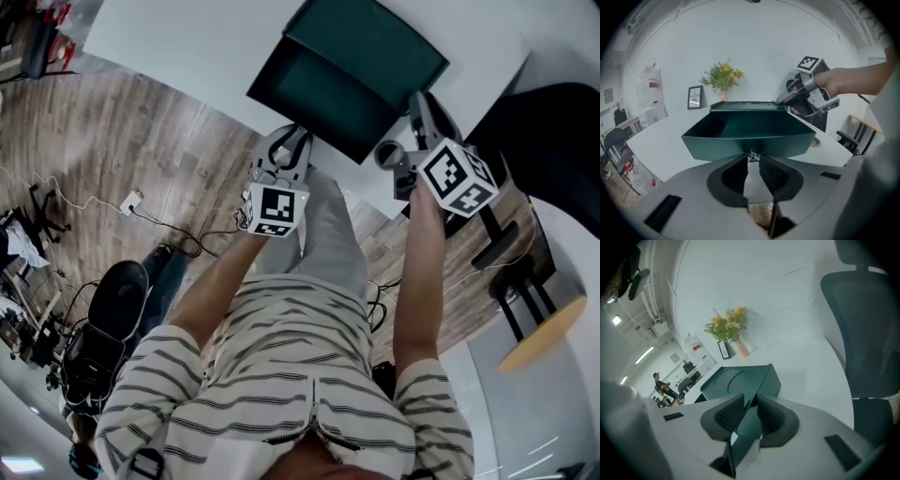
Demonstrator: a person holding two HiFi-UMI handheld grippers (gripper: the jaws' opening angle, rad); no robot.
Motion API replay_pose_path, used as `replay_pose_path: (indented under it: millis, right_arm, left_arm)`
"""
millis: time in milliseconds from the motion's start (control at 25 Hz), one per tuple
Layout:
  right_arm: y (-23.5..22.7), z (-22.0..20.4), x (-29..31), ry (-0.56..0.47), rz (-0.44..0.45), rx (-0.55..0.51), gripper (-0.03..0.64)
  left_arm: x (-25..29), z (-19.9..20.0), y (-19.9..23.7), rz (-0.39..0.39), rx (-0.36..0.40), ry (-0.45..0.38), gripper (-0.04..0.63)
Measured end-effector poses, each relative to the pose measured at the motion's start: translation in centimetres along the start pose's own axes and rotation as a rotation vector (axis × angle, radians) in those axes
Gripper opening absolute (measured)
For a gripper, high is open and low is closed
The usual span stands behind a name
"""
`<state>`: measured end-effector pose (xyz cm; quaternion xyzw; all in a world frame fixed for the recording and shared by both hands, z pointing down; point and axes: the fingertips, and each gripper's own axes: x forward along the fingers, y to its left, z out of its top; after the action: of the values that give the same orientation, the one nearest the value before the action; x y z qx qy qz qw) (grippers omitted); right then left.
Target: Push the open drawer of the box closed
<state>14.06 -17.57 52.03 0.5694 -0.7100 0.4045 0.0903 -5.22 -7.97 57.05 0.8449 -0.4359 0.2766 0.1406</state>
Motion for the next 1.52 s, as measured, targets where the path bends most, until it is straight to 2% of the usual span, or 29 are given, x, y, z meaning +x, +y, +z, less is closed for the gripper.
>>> replay_pose_path:
  millis: [800, 1520]
  right_arm:
    - [0.0, -0.1, 0.2, 0.011, 0.001, 0.003, 0.1]
    - [0.1, 0.0, 0.2, 0.01, -0.006, -0.002, 0.1]
  left_arm:
    - [-0.4, 0.7, 0.2, 0.009, -0.018, -0.024, 0.069]
    - [-0.3, 1.2, 0.2, -0.002, 0.001, -0.048, 0.069]
